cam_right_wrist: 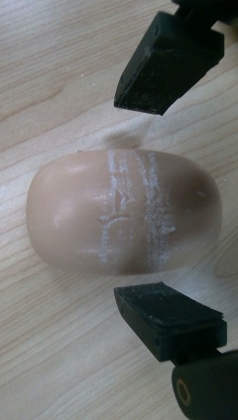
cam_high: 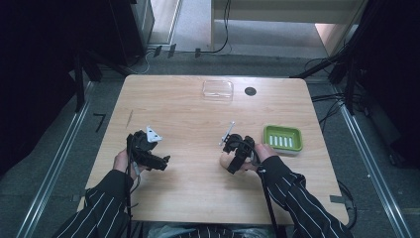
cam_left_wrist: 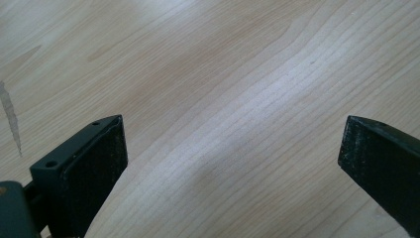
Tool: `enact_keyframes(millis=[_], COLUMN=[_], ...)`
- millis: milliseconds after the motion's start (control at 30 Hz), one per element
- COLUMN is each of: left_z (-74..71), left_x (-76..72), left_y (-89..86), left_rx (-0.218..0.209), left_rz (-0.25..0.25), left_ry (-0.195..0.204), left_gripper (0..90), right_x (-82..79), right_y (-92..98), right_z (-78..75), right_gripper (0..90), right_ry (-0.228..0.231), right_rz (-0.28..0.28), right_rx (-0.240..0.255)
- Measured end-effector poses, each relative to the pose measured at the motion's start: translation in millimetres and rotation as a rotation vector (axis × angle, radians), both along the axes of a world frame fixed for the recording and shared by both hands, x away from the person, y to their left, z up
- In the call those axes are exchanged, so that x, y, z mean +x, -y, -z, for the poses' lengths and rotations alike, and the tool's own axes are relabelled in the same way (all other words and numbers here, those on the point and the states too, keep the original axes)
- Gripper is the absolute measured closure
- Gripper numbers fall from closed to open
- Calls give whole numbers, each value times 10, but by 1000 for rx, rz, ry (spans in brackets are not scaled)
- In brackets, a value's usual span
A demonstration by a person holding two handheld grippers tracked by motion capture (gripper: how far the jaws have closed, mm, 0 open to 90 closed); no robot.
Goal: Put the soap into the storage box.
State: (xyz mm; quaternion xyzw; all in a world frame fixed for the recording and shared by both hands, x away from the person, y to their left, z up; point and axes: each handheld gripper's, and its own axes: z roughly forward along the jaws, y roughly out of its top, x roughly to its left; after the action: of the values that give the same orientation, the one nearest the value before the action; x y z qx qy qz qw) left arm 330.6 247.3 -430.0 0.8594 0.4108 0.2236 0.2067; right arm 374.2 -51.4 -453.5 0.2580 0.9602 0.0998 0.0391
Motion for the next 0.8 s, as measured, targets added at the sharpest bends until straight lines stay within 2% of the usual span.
enact_keyframes(millis=[133, 167, 267, 533, 800], left_z=[0, -1, 0, -3, -3], left_x=[-1, -1, -1, -2, -2], left_y=[2, 2, 2, 0, -2], left_rx=[2, 2, 2, 4, 3], left_rz=[1, 0, 0, 1, 1], left_ry=[-1, 0, -1, 0, 1], left_gripper=[0, 0, 0, 0, 0], right_x=[1, 0, 2, -19, -23], right_y=[-2, -5, -14, -44, -54], right_z=[6, 13, 40, 73, 83], right_gripper=[144, 178, 202, 238, 275], right_ry=[1, -1, 1, 17, 15], right_rz=[-1, -3, -10, -20, -22], right_rx=[-1, -2, -4, -11, -14])
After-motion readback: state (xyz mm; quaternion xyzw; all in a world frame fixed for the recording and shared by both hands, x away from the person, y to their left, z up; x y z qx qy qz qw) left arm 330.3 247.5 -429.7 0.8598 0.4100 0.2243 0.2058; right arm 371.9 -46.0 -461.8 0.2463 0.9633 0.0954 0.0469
